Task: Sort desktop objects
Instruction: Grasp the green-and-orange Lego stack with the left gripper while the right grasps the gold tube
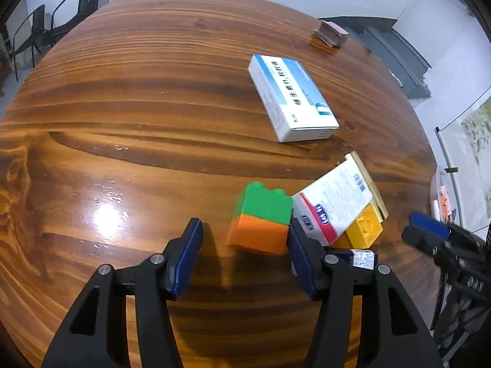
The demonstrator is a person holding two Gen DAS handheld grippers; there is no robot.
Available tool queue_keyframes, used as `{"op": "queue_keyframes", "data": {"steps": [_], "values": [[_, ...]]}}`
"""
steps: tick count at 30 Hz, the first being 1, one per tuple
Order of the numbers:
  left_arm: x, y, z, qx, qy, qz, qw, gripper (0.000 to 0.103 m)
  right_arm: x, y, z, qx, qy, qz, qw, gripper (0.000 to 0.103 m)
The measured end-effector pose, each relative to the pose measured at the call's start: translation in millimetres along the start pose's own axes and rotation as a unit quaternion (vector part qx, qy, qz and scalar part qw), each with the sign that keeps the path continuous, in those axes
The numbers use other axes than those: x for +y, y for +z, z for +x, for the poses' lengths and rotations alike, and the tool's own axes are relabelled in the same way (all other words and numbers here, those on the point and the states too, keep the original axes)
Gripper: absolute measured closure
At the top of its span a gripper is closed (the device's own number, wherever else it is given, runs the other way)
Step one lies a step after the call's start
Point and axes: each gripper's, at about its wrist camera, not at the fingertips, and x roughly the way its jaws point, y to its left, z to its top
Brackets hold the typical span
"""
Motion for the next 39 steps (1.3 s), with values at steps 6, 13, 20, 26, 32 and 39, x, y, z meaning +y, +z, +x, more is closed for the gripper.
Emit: {"op": "queue_keyframes", "data": {"steps": [6,13,20,26,32,39], "values": [[-1.4,4.1,4.3,-0.002,0.003,0.016,0.9999,0.043,4.7,16.6,12.9,-0.007,-0.024,-0.02,0.999,0.044],[-6.2,13.3,11.9,-0.009,0.013,0.038,0.9991,0.044,15.3,24.3,26.6,-0.003,-0.042,-0.064,0.997,0.044],[-1.7,14.6,8.0,-0.019,0.03,0.044,0.9984,0.065,16.8,30.8,36.0,0.001,-0.044,-0.074,0.996,0.045],[4.6,13.6,6.5,-0.026,0.048,0.038,0.9978,0.065,24.7,35.2,44.4,0.008,-0.054,-0.098,0.994,0.05],[3.6,15.7,8.8,-0.025,0.06,0.042,0.9969,0.065,28.3,33.3,56.6,0.026,-0.051,-0.109,0.992,0.058],[-9.0,5.4,7.4,-0.024,0.052,0.055,0.9969,0.067,30.1,32.4,56.8,0.017,-0.052,-0.117,0.992,0.077]]}}
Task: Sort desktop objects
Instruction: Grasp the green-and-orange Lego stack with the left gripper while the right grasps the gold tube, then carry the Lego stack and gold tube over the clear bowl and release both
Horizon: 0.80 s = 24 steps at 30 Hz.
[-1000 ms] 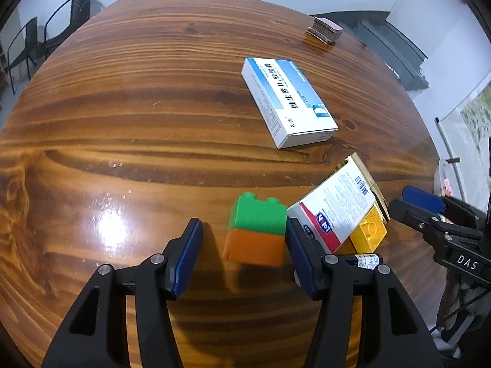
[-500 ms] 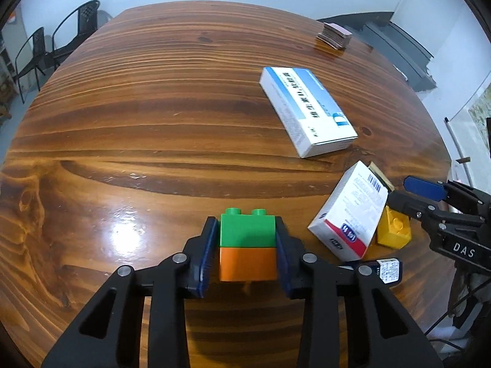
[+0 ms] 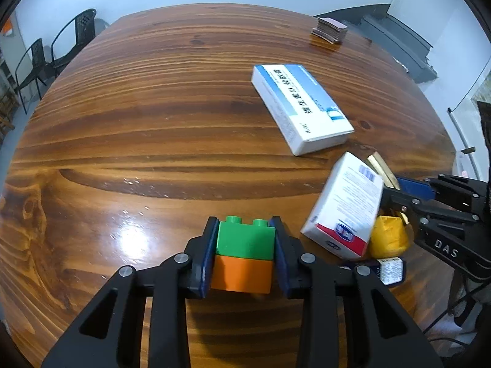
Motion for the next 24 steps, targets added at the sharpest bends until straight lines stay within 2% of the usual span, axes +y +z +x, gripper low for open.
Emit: {"op": "queue_keyframes", "data": {"steps": [5,14,24], "values": [[-0.5,-5.6,-7.5,0.002,-0.007,-0.013,0.9999,0.067,-12.0,-7.9,-6.3,0.004,0.019,0.031,0.999,0.077],[-12.0,-8.9,-34.4,-0.015,-0.005,-0.018,0.9997,0.067,-37.0,-26.3,-37.4,-0.017,0.037,0.078,0.996,0.077],[-54.9,-11.0,-57.9,-0.035,-0.024,-0.001,0.9991,0.067,-72.2,-47.3,-86.0,-0.06,0.028,0.114,0.991,0.077]]}}
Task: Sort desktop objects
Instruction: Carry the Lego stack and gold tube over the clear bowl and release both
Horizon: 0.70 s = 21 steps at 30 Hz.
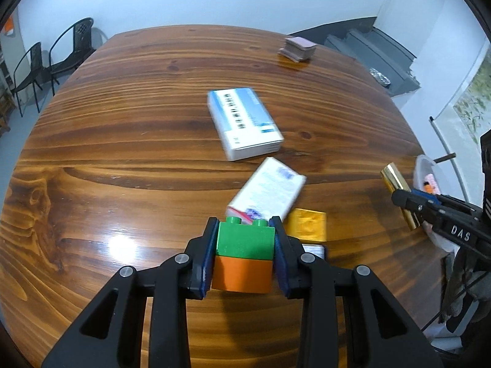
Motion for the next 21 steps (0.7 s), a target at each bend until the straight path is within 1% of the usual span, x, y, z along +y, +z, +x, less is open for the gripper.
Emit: {"op": "queue_keyframes", "data": {"steps": [3,8,15,21], "values": [[-17.7,-0.3,-3.2,-0.004,-0.008,0.007,0.9999,0.067,-23.3,-3.9,-18.5,-0.014,-0.014,0.019,1.0,0.077],[-47.4,-2.6,-7.6,-0.008,-0.019,0.019,0.9996,0.067,-75.3,-15.1,-46.0,-0.029,-0.044,0.063,0.997,0.078],[-88.6,-5.2,-8.9,-0.01,-0.034,0.034,0.9988,0.067,-144.4,-36.7,-67.9,-0.032,-0.077,0.122,0.989,0.077],[-120.3,-6.9,-8.3,-0.011,-0.041,0.041,0.9983,0.067,-176.6,-47.3,-76.3,-0.033,-0.089,0.14,0.986,0.077]]}}
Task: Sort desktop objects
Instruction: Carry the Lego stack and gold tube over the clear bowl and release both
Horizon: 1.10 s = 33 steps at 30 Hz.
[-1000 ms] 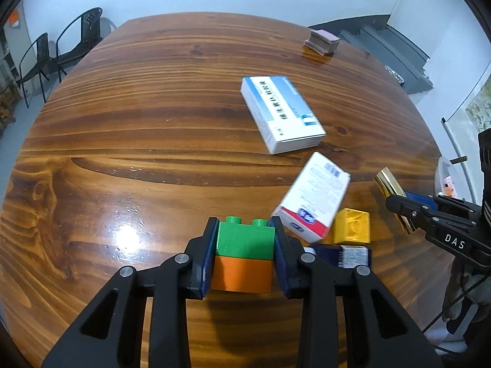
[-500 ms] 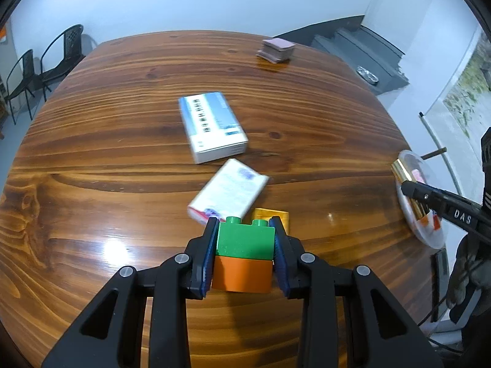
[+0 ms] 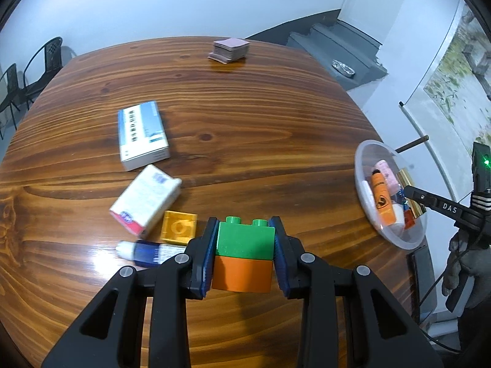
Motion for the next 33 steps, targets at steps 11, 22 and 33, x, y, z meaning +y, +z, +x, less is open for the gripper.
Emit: {"op": "queue_keyframes", "data": {"steps": [11,22,33], "values": [[-59.1,12.0,9.8,-0.006,-0.018,0.02,0.9996,0.067,-38.6,5.2,1.3,0.0,0.001,0.006,1.0,0.077],[-120.2,26.9,33.5,0.007,-0.044,0.057,0.9974,0.067,-73.9,5.3,1.2,0.005,0.007,0.02,1.0,0.077],[-169.8,42.6,62.1,0.024,-0.081,0.09,0.9923,0.067,-95.4,4.9,-2.3,0.009,0.016,0.036,0.999,0.077]]}}
